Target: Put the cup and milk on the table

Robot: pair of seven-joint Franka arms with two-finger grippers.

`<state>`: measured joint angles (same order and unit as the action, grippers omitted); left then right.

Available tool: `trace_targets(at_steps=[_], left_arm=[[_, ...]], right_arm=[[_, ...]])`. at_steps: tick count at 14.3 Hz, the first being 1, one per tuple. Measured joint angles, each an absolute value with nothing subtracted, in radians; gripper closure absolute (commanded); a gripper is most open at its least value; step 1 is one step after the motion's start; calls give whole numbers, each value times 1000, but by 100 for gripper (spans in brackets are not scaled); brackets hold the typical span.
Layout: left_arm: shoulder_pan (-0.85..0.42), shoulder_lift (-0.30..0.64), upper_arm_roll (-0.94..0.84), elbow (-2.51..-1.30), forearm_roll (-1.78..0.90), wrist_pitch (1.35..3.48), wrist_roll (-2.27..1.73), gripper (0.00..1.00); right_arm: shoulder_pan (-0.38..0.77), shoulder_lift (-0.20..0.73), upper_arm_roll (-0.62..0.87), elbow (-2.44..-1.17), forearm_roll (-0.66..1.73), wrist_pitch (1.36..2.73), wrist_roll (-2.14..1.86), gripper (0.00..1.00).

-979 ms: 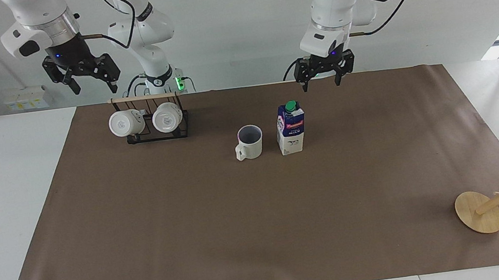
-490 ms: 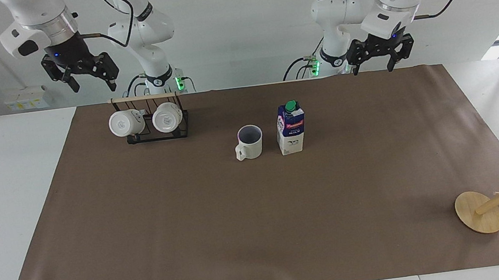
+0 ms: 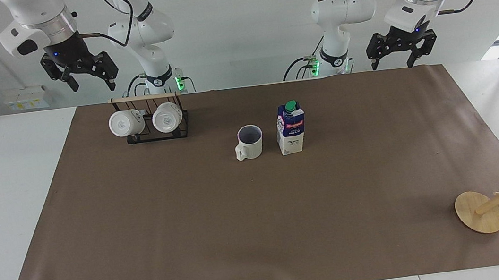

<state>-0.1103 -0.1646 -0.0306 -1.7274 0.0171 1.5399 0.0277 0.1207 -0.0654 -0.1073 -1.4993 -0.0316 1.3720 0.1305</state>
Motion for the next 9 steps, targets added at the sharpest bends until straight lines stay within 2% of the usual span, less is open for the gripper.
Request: trace_targets(at_steps=[9], left_arm=[[-83,-168,-25,-1709,17,1538,39,0]], right_arm=[[121,-68,-108,-1499,-31,1372,131,0]])
